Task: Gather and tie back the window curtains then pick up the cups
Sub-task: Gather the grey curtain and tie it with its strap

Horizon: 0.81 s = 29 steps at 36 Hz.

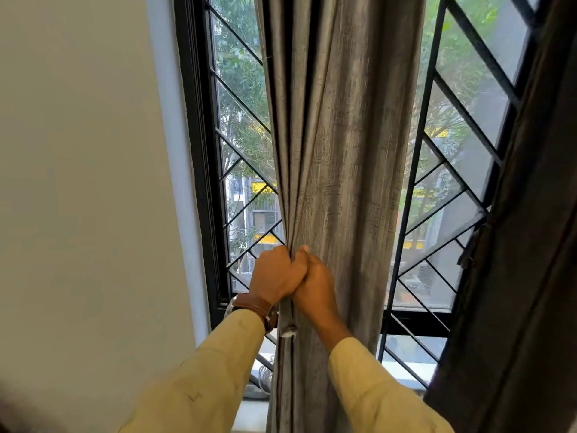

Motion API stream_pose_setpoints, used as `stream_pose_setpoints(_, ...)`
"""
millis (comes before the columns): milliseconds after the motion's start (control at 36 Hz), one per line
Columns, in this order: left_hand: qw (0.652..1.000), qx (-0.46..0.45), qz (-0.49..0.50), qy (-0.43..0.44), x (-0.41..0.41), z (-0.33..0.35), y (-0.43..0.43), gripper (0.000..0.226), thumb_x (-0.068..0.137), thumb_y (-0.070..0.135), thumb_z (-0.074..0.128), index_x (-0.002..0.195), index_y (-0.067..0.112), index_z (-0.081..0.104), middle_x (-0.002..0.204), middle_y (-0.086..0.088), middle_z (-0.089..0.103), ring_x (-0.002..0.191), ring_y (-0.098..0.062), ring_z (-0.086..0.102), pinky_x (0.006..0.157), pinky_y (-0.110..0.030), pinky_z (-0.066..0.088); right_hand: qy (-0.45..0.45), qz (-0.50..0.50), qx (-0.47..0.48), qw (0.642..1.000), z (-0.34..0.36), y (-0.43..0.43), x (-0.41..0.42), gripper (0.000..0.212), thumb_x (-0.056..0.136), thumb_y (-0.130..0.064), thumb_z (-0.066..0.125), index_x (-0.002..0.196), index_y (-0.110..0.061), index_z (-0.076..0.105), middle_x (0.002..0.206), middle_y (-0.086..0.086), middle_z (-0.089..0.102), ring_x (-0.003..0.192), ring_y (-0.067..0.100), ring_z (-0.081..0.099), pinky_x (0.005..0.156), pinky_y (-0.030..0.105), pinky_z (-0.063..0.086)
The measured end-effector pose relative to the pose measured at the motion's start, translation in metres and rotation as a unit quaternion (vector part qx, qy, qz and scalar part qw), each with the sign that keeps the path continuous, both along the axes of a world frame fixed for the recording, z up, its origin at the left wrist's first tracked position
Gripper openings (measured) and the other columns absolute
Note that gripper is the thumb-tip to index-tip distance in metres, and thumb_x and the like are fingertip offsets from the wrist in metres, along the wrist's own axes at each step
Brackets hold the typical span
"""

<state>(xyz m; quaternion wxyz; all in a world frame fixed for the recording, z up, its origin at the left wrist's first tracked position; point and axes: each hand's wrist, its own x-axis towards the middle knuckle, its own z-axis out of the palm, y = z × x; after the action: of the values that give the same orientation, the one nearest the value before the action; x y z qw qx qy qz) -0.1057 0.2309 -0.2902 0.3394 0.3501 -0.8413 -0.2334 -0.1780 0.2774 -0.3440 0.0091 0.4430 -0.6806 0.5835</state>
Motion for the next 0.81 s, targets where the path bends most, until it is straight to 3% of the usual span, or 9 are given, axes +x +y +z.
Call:
stream_pose_setpoints(83, 0.999, -0.028, 0.004, -0.029, 0.001, 0.004, -0.002, 0.036, 0.095, 0.027, 0.044, 0.072, 0.002, 0.053, 0.066, -0.006, 0.052, 0.068, -0.026, 0.052, 0.061, -0.029, 0.034, 0.032, 0.007, 0.017, 0.999, 0.004, 0.002, -0.001, 0.020, 0.099, -0.026, 0.053, 0.080, -0.024, 0.060, 0.080, -0.002, 0.061, 0.075, 0.015, 0.060, 0.061, 0.028, 0.043)
stream_pose_setpoints(139, 0.998, -0.050, 0.006, -0.042, 0.004, 0.006, -0.003, 0.029, 0.096, 0.018, 0.043, 0.071, 0.004, 0.050, 0.073, -0.014, 0.058, 0.069, -0.025, 0.051, 0.062, -0.030, 0.036, 0.057, 0.020, 0.032, 0.998, 0.007, 0.006, -0.004, 0.027, 0.097, -0.032, 0.051, 0.070, -0.030, 0.055, 0.075, -0.001, 0.054, 0.069, 0.015, 0.054, 0.059, 0.026, 0.035)
stream_pose_setpoints(222, 0.997, -0.065, 0.008, -0.048, 0.008, 0.007, -0.003, 0.028, 0.097, 0.018, 0.041, 0.076, 0.004, 0.054, 0.084, -0.018, 0.063, 0.080, -0.032, 0.059, 0.067, -0.032, 0.041, 0.071, 0.015, 0.071, 0.995, 0.010, 0.011, -0.008, 0.039, 0.089, -0.047, 0.044, 0.075, -0.020, 0.069, 0.084, 0.005, 0.062, 0.071, 0.015, 0.056, 0.058, 0.023, 0.036)
stream_pose_setpoints(361, 0.996, -0.074, 0.018, -0.048, 0.006, 0.004, -0.009, 0.033, 0.099, 0.021, 0.038, 0.088, -0.003, 0.059, 0.089, -0.022, 0.066, 0.086, -0.038, 0.063, 0.073, -0.038, 0.047, 0.051, -0.157, 0.003, 0.986, 0.019, 0.027, -0.025, 0.017, 0.091, -0.018, 0.062, 0.100, -0.013, 0.076, 0.108, 0.005, 0.065, 0.092, 0.019, 0.061, 0.075, 0.021, 0.044)
stream_pose_setpoints(472, 0.995, -0.076, 0.024, -0.052, 0.003, 0.004, -0.010, 0.033, 0.099, 0.019, 0.038, 0.087, -0.003, 0.060, 0.090, -0.022, 0.067, 0.087, -0.037, 0.062, 0.073, -0.037, 0.046, 0.044, -0.251, -0.080, 0.964, 0.031, 0.045, -0.037, 0.008, 0.088, -0.013, 0.067, 0.093, -0.010, 0.073, 0.112, 0.006, 0.055, 0.099, 0.015, 0.048, 0.072, -0.002, 0.028)
stream_pose_setpoints(556, 0.996, -0.068, 0.021, -0.051, 0.001, 0.003, -0.010, 0.033, 0.099, 0.019, 0.038, 0.086, -0.003, 0.059, 0.090, -0.023, 0.067, 0.088, -0.038, 0.062, 0.075, -0.039, 0.048, 0.052, -0.309, -0.143, 0.939, 0.037, 0.055, -0.050, 0.013, 0.083, -0.009, 0.070, 0.095, -0.008, 0.066, 0.111, 0.011, 0.055, 0.102, 0.021, 0.047, 0.073, 0.008, 0.030)
stream_pose_setpoints(667, 0.995, -0.070, 0.013, -0.066, 0.001, 0.006, -0.009, 0.031, 0.097, 0.015, 0.041, 0.084, -0.006, 0.060, 0.093, -0.024, 0.066, 0.091, -0.038, 0.061, 0.073, -0.036, 0.043, -0.020, -0.328, -0.144, 0.933, 0.035, 0.057, -0.072, 0.034, 0.080, -0.021, 0.074, 0.109, -0.016, 0.057, 0.116, 0.005, 0.055, 0.107, 0.028, 0.052, 0.087, 0.046, 0.050)
stream_pose_setpoints(722, 0.995, -0.071, 0.011, -0.067, 0.002, 0.007, -0.008, 0.030, 0.097, 0.013, 0.041, 0.082, -0.006, 0.060, 0.092, -0.024, 0.066, 0.090, -0.038, 0.061, 0.070, -0.034, 0.042, -0.048, -0.304, -0.120, 0.944, 0.034, 0.057, -0.077, 0.041, 0.083, -0.027, 0.074, 0.118, -0.019, 0.057, 0.114, 0.002, 0.060, 0.105, 0.025, 0.056, 0.084, 0.044, 0.051)
stream_pose_setpoints(806, 0.995, -0.070, 0.012, -0.066, 0.002, 0.007, -0.008, 0.035, 0.096, 0.013, 0.042, 0.063, 0.006, 0.047, 0.089, -0.024, 0.066, 0.086, -0.038, 0.061, 0.067, -0.033, 0.040, -0.076, -0.261, -0.117, 0.955, 0.031, 0.057, -0.077, 0.037, 0.087, -0.022, 0.072, 0.122, -0.018, 0.061, 0.090, -0.004, 0.063, 0.083, 0.020, 0.062, 0.071, 0.030, 0.046)
